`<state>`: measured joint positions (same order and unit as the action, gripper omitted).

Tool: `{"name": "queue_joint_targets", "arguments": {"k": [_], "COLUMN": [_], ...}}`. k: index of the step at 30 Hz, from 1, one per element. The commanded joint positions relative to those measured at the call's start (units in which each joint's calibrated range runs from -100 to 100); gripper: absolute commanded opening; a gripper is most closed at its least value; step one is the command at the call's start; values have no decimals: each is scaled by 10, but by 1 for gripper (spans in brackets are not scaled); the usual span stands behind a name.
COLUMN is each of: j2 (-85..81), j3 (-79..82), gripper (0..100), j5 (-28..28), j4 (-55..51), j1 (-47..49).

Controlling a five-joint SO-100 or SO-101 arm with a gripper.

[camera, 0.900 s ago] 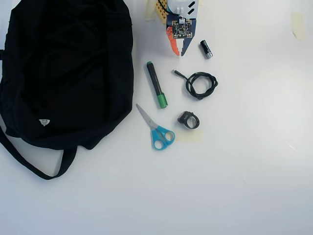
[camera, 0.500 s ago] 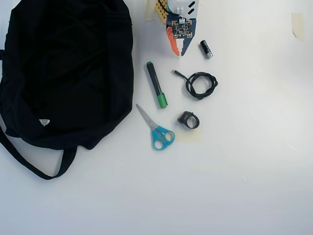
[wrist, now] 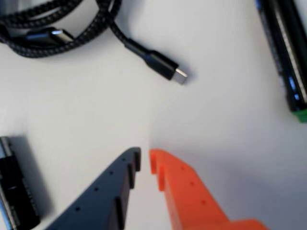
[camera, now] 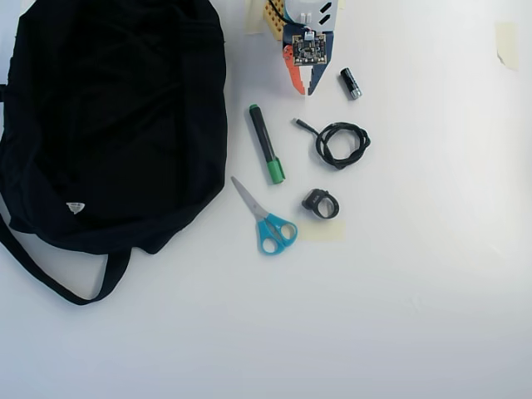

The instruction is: Put the bike light into the black bag

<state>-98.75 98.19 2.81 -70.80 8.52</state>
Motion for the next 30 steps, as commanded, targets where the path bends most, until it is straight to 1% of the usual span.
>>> {"name": "queue_joint_targets", "arguments": {"k": [1,30], "j2": [-8,-8], "j3": [11,10], "gripper": [2,3], "j5": [-1,-2], "j4": [-18,-18], "j1": [-2,0]}}
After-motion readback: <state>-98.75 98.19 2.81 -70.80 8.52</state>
